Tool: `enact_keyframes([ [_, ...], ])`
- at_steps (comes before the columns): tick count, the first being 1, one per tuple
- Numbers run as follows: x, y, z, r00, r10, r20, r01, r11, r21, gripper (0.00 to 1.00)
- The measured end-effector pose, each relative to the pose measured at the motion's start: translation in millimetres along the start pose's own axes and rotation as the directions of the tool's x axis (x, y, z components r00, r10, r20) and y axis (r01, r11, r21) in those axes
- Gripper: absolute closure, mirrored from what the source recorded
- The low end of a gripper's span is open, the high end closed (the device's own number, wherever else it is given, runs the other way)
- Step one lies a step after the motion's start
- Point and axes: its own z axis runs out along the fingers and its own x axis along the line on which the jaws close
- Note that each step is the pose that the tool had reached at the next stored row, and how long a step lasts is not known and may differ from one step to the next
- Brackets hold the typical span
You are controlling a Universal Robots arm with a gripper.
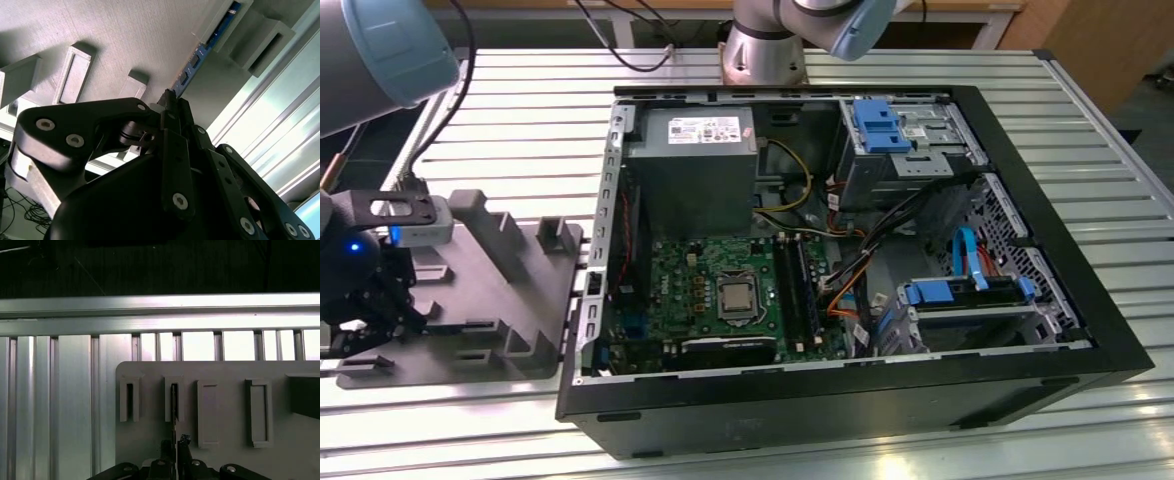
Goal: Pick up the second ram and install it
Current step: 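Pick up the second ram and move it above second insertion slot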
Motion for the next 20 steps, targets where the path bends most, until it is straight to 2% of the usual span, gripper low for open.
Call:
enact_keyframes([
  [20,0.0,0.0,0.2,0.9998,-0.018,-0.0007,0.018,0.9998,-0.0004,0.81],
])
